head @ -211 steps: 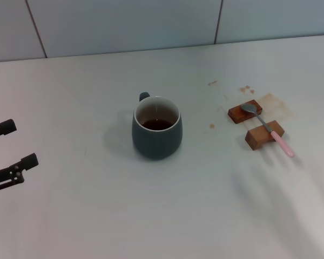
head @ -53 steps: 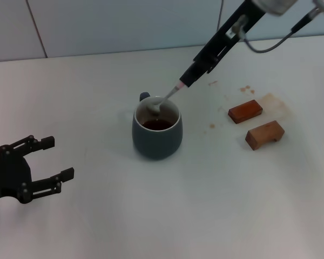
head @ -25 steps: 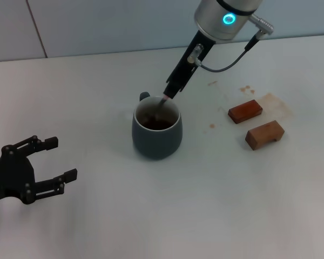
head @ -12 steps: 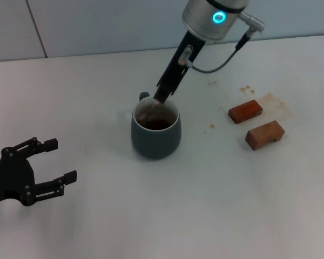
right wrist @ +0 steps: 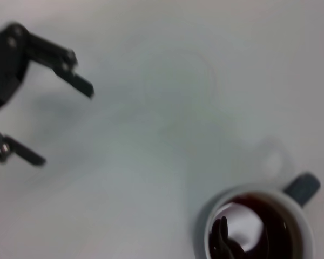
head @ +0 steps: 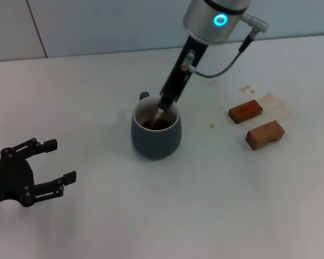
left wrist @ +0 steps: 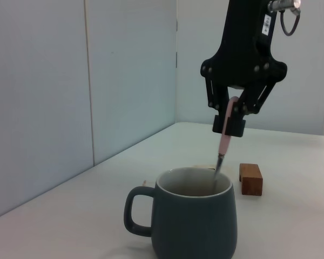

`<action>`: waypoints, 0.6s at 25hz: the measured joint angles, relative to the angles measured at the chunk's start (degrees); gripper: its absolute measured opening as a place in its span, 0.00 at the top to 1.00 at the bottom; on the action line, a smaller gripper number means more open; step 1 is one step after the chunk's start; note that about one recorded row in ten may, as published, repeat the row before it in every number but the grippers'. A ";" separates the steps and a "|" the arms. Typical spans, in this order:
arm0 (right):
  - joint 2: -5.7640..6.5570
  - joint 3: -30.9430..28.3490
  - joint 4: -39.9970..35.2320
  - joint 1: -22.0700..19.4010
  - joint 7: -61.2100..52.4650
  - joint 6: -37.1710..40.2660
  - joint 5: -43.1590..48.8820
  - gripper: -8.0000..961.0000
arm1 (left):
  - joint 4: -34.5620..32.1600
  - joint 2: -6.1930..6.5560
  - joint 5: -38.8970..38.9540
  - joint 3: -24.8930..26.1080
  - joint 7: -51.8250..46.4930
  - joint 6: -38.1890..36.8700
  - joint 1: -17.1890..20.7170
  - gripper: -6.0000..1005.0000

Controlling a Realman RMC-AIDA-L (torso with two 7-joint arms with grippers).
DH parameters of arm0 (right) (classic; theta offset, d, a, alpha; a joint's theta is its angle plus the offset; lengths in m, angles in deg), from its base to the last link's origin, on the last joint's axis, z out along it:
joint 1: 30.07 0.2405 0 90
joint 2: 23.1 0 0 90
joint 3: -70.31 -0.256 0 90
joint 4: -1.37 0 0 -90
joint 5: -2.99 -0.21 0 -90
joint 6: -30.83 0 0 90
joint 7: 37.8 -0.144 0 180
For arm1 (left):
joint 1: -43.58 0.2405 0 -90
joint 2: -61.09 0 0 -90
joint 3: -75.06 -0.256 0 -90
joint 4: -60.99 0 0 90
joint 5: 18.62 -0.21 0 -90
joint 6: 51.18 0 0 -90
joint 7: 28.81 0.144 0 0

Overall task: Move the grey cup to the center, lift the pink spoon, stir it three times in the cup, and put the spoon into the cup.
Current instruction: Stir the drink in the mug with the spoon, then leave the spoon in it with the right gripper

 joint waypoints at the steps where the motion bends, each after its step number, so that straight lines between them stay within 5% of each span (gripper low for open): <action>1: 0.06 0.00 -0.02 -0.04 -0.09 -0.80 -0.12 0.87 | 0.00 0.00 0.00 0.00 0.00 -0.03 0.00 0.16; 15: -0.10 -0.22 0.21 0.17 -0.51 -0.96 1.55 0.87 | 0.00 0.09 0.00 0.08 0.00 -0.08 -0.14 0.16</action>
